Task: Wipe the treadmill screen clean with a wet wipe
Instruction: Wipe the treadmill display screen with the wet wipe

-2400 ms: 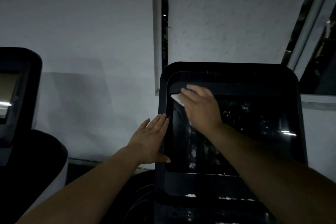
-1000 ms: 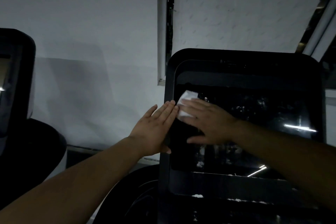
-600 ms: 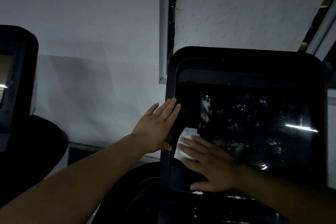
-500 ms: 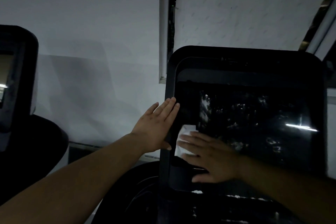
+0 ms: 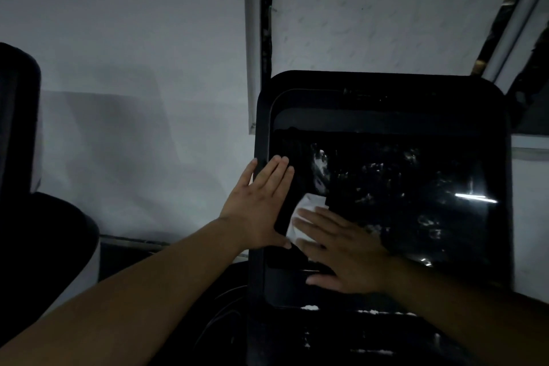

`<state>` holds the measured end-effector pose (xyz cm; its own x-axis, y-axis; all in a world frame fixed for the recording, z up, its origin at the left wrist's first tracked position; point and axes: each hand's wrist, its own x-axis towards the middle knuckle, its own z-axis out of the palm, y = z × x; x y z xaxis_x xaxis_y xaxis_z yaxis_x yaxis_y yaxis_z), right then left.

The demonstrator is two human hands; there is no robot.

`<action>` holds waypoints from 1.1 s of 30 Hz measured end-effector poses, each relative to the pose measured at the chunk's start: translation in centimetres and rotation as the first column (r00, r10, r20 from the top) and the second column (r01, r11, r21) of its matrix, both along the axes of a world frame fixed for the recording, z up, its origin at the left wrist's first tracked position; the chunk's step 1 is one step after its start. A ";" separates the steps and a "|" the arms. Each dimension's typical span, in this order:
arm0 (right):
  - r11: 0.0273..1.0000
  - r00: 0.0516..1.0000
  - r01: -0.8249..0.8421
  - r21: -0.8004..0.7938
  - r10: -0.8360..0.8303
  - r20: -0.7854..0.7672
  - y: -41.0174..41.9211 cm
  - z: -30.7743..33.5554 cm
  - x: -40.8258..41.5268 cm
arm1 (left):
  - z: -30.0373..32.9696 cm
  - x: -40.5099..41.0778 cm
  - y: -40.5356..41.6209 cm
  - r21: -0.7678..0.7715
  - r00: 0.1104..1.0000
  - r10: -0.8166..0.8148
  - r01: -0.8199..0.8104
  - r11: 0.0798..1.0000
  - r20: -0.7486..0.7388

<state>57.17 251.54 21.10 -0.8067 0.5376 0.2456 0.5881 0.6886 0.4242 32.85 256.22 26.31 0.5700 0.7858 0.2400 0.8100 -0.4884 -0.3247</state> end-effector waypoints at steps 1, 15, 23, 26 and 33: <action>1.000 1.000 -0.011 0.000 0.011 0.015 0.1 0.0 0.2 | 0.0 0.1 0.1 -0.003 1.000 0.000 0.000 1.000 -0.007; 0.985 0.986 0.164 0.052 -0.162 -0.029 5.4 7.0 -0.1 | 0.0 1.3 0.1 -0.016 0.998 0.062 -0.062 0.998 -0.008; 0.999 0.998 -0.027 0.020 0.026 0.050 0.3 0.4 1.8 | 0.1 1.7 0.0 -0.025 0.994 0.103 -0.104 0.994 -0.040; 0.998 0.994 0.049 0.046 -0.053 0.090 2.8 4.1 1.4 | 0.4 1.9 -0.2 -0.025 0.992 0.117 -0.118 0.993 -0.045; 0.976 0.976 0.212 0.044 -0.214 0.049 5.8 9.2 0.9 | 0.7 2.2 -0.6 -0.010 0.988 0.138 -0.139 0.990 -0.064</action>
<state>58.09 257.39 30.29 -0.6872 0.6893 0.2294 0.6954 0.5328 0.4822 35.08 255.65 26.97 0.4691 0.8612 0.1956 0.8484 -0.3779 -0.3707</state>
